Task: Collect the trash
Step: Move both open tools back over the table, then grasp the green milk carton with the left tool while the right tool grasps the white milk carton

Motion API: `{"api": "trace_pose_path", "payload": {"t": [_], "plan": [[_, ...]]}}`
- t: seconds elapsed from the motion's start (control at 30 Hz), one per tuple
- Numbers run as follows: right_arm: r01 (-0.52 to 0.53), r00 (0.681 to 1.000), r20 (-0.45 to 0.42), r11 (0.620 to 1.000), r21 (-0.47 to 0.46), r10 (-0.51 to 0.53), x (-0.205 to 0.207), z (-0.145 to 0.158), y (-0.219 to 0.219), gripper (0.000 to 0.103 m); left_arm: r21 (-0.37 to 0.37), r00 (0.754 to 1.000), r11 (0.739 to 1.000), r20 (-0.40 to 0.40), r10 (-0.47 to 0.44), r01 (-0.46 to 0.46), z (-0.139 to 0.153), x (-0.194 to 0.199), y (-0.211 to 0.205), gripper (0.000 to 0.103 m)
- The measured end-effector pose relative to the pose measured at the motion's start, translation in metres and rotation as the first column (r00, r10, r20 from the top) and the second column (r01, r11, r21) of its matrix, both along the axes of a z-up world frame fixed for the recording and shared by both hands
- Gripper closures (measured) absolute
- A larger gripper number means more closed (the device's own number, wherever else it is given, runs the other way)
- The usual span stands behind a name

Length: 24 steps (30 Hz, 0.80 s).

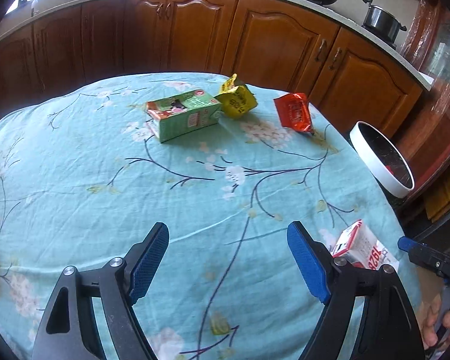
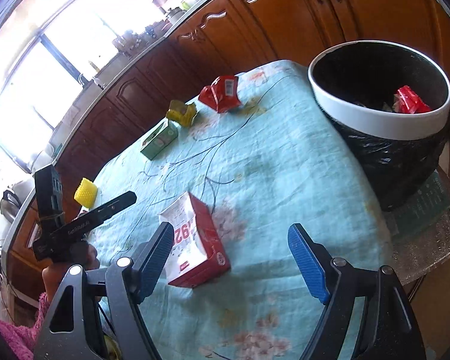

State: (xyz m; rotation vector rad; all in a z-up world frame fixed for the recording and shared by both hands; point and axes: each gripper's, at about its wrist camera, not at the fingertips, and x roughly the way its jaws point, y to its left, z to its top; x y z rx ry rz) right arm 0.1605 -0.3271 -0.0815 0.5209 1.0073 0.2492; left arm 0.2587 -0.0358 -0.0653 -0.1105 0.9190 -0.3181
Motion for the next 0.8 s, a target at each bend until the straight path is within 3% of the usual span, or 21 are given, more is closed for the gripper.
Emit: {"api": "trace_pose_path", "payload": {"t": [0.43,0.6,0.8], "plan": [[-0.182,0.983,0.003,0.966,-0.181,0.185,0.008,0.0,0.072,0.023,0.049,1.0,0.999,-0.006,0.01,-0.01,-0.008,0.021,0.018,0.02],[-0.243,0.97,-0.032,0.94,-0.241,0.243,0.017,-0.009,0.087,0.023,0.122,0.998,0.991,-0.009,-0.058,0.059,-0.013,0.042,0.009,0.019],[-0.284,0.958,-0.055,0.922,-0.264,0.28,0.028,-0.017,0.095,0.025,0.196,0.998,0.979,0.021,-0.06,0.055,-0.011,0.089,0.007,0.019]]}}
